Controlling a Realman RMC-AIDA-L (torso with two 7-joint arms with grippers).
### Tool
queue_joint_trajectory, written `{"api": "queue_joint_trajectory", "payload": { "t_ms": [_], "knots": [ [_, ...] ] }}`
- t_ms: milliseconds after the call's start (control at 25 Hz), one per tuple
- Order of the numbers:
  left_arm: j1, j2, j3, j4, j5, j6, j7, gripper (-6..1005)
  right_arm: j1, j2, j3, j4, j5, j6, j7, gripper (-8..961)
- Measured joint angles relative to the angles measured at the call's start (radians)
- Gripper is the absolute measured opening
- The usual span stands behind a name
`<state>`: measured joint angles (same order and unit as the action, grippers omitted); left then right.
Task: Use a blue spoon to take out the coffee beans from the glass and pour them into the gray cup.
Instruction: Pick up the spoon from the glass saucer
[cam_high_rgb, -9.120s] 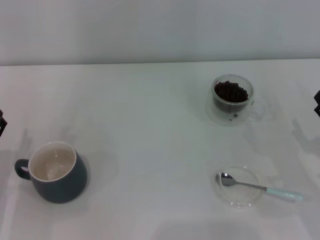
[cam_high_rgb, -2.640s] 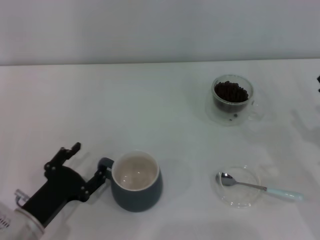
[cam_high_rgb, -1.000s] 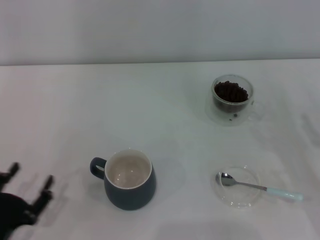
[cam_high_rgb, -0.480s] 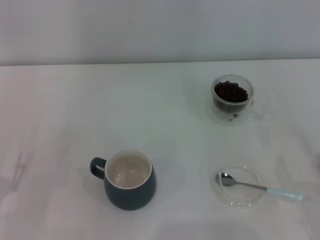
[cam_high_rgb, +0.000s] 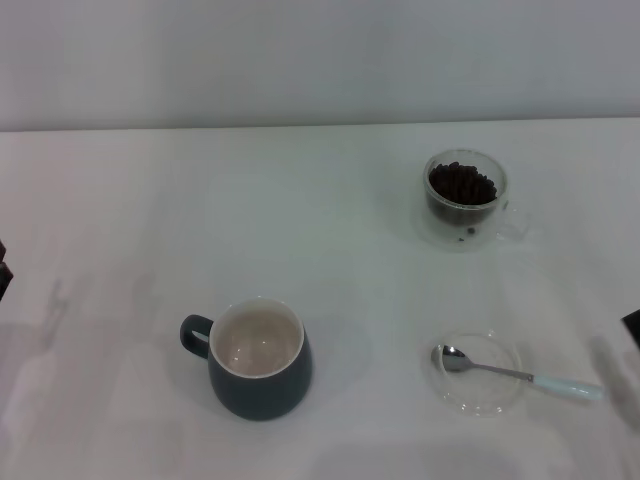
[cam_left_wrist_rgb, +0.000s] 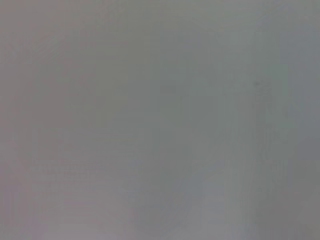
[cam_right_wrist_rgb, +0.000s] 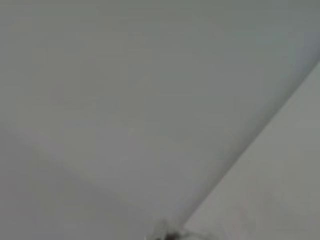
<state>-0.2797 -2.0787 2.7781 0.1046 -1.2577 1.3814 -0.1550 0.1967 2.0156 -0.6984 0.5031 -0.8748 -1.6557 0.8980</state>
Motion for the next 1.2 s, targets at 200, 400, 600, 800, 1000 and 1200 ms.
{"api": "queue_joint_trajectory", "payload": {
  "t_ms": [200,400,600,800,1000,1200],
  "knots": [
    [-0.007,0.0,0.0,0.0,0.0,-0.001,0.0,774,-0.007,0.0,0.009,0.024,-0.026,0.031,-0.016,776],
    [-0.017,0.0,0.0,0.0,-0.001,-0.001,0.0,774,-0.012,0.0,0.01,0.04,-0.063,0.052,-0.024,772],
    [-0.026,-0.001,0.002,0.0,0.0,-0.002,0.0,774,-0.012,0.003,0.029,0.06,-0.113,0.061,-0.026,768],
    [-0.033,-0.001,0.001,0.005,0.0,-0.009,0.0,774,-0.012,0.003,0.12,0.063,-0.242,0.089,-0.046,764],
    [-0.043,-0.001,0.0,0.007,0.0,-0.01,0.0,773,-0.01,0.002,0.154,0.055,-0.298,0.117,-0.051,760],
    [-0.055,-0.002,0.0,0.007,0.0,-0.01,0.0,773,-0.013,0.001,0.155,0.051,-0.299,0.13,-0.046,756]
  ]
}}
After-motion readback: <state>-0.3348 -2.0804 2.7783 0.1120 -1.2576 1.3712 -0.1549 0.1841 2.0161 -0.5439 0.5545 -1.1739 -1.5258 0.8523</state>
